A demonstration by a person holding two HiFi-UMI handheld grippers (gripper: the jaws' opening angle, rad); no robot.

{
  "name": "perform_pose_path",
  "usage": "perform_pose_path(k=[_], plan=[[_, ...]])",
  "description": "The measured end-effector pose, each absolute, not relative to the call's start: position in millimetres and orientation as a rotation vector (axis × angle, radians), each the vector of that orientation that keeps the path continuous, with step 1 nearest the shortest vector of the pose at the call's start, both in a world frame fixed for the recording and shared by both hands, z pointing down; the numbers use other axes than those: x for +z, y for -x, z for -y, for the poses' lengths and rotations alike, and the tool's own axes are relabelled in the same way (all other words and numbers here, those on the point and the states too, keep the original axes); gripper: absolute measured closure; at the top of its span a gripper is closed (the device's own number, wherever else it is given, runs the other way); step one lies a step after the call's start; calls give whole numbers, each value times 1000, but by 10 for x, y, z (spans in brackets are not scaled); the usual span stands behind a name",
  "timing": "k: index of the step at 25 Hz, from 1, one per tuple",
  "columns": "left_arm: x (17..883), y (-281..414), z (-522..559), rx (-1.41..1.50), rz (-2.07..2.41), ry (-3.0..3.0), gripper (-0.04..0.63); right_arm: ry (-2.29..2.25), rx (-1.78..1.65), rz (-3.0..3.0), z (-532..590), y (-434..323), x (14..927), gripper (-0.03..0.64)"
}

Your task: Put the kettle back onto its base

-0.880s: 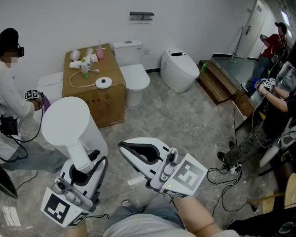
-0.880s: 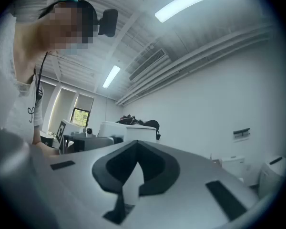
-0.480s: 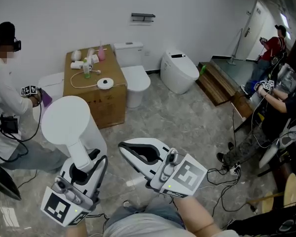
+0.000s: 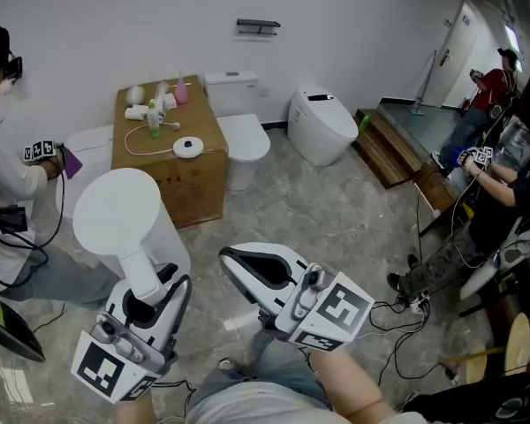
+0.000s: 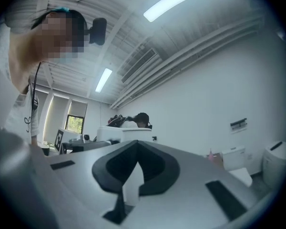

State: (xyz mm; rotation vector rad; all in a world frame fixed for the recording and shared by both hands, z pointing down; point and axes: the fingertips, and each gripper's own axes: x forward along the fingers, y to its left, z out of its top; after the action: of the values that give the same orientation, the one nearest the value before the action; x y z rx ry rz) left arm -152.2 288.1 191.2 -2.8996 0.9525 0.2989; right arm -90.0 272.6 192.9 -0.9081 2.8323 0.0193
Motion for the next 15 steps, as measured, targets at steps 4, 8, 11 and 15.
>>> perform_pose_path(k=[4, 8, 11, 15], plan=[[1933, 1443, -2635, 302, -962, 2903, 514, 918, 10, -2823, -2453, 765, 1983, 609], [1924, 1316, -2338, 293, -990, 2896, 514, 894, 50, -2868, -2118, 697, 1951, 609], [1897, 1207, -2058, 289, -1015, 2879, 514, 854, 51, -2875, -1813, 613, 1941, 609], [1848, 1014, -1686, 299, -1068, 2843, 514, 776, 60, -2898, -1414, 456, 1901, 609]])
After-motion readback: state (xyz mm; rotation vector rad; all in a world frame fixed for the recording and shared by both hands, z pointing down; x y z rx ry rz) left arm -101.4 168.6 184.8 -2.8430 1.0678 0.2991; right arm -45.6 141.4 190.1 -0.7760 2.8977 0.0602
